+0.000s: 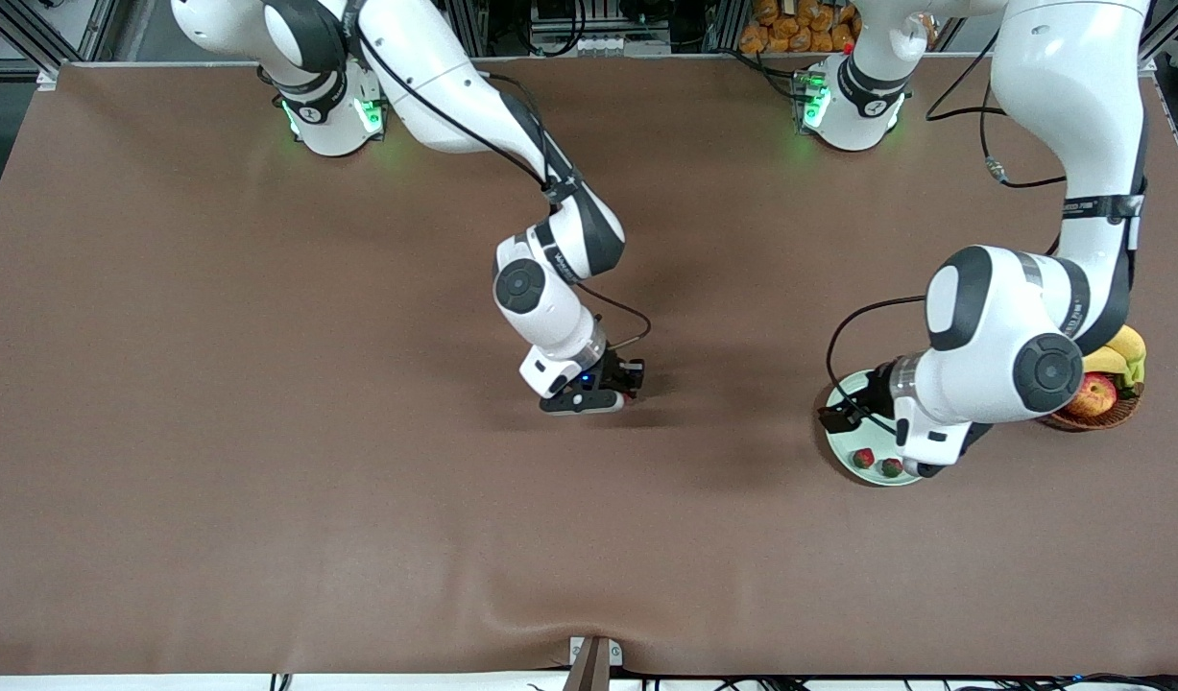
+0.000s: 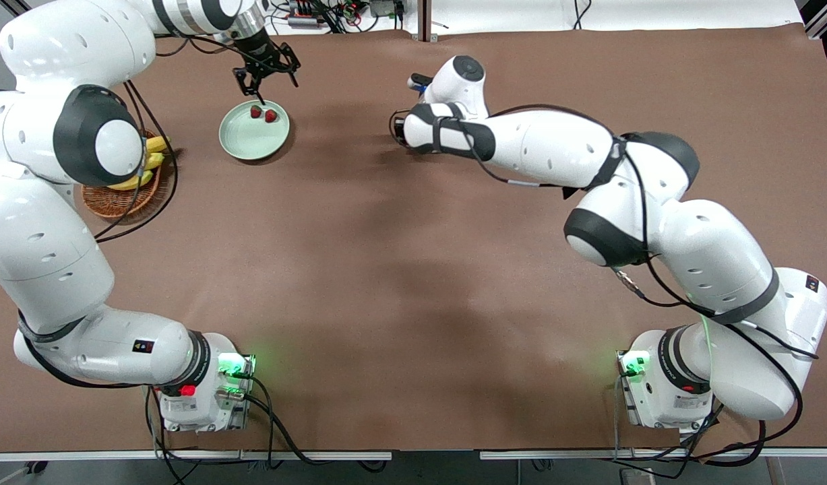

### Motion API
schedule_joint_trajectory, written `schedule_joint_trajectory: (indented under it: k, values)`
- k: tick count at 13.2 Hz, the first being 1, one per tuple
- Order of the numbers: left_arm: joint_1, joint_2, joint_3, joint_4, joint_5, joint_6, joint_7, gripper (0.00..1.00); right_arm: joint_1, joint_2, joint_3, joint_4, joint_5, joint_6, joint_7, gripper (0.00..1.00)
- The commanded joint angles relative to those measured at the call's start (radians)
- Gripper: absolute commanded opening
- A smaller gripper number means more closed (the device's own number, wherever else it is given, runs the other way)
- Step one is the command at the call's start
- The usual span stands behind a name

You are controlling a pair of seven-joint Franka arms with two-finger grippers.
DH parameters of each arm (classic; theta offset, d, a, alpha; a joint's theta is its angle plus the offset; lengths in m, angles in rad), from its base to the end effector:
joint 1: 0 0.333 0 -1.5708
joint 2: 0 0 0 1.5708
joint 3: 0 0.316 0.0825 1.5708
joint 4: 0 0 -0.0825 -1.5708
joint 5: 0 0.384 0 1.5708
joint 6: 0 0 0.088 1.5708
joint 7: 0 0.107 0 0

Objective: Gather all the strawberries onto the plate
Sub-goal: 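Set the strawberry on the table with the right gripper while the left gripper withdraws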

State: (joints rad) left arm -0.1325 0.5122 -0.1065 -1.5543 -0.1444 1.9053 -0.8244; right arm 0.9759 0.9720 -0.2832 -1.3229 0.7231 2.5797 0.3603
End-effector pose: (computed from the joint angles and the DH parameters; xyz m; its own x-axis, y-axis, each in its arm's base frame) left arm 0.6546 -0.1603 0.3410 0.7706 0.5897 -0.2417 0.6079 -0.7940 0.0010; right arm 0.5584 0.5240 0.1904 0.9869 -0.0891 0.1347 -0.0299 -0.9204 -0.3898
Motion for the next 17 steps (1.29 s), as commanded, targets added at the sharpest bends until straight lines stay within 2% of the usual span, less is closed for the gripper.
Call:
schedule_joint_trajectory:
  k: [1,2,3,5,8,12,14,17]
  values:
    - [-0.004,-0.008,-0.047,0.000,-0.012,-0.019,-0.115,1.00,0.023,0.074,-0.013,0.063,0.010,0.031,0.034,0.39]
    - [-0.006,-0.001,-0.061,0.000,-0.012,-0.015,-0.152,1.00,0.024,0.076,-0.013,0.063,0.010,0.031,0.032,0.67]
    - [-0.018,0.005,-0.068,0.000,-0.012,-0.009,-0.183,1.00,0.026,0.071,-0.014,0.063,0.006,0.031,0.032,1.00]
    - [-0.059,0.019,-0.068,0.008,-0.012,0.004,-0.243,1.00,0.012,0.030,-0.019,0.056,-0.001,0.014,0.028,1.00]
    - [-0.093,0.055,-0.068,0.043,-0.012,0.024,-0.323,1.00,-0.070,-0.074,-0.019,0.016,-0.025,-0.079,0.020,1.00]
    - [-0.142,0.098,-0.068,0.045,-0.012,0.135,-0.424,1.00,-0.204,-0.195,-0.013,-0.007,-0.177,-0.261,0.017,1.00]
    - [-0.168,0.130,-0.068,0.056,-0.014,0.213,-0.481,1.00,-0.281,-0.263,-0.010,-0.038,-0.211,-0.361,-0.041,1.00]
    - [-0.234,0.213,-0.068,0.114,-0.012,0.355,-0.568,1.00,-0.422,-0.430,0.035,-0.200,-0.240,-0.397,-0.176,1.00]
